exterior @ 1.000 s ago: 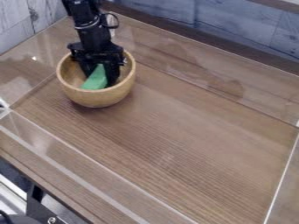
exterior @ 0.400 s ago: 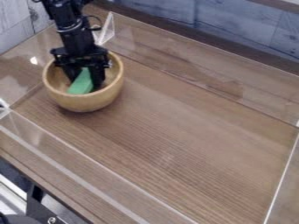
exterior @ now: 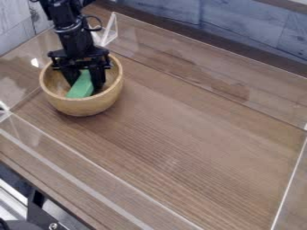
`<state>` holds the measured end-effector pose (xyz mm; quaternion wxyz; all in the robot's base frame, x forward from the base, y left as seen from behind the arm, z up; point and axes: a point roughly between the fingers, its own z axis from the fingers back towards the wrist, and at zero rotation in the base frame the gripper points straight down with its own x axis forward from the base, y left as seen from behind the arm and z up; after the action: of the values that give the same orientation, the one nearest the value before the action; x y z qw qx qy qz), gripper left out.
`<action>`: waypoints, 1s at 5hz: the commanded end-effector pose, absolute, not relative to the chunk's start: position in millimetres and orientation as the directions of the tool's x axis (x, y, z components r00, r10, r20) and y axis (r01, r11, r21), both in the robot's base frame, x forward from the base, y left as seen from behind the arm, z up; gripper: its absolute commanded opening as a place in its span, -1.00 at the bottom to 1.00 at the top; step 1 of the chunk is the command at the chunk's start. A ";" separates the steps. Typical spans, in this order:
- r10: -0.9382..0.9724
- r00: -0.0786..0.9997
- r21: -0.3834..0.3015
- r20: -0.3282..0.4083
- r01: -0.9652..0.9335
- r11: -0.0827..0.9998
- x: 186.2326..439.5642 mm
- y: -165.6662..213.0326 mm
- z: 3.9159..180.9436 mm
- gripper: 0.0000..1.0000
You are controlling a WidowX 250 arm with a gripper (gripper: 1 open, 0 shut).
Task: Move green stick from inside the wooden bowl to the table next to it
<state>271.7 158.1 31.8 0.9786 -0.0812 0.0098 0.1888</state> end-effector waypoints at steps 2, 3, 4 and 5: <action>0.366 0.930 -0.147 0.023 -0.359 0.922 287.8 157.5 52.6 -1.00; 0.393 0.919 -0.149 0.020 -0.386 0.910 285.4 155.6 52.5 -1.00; 0.420 0.907 -0.151 0.017 -0.413 0.898 283.1 153.5 52.1 -1.00; 0.412 0.911 -0.166 0.030 -0.402 0.900 286.5 153.0 70.4 -1.00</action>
<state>277.2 148.7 46.2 0.9725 -0.0921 0.0067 0.2137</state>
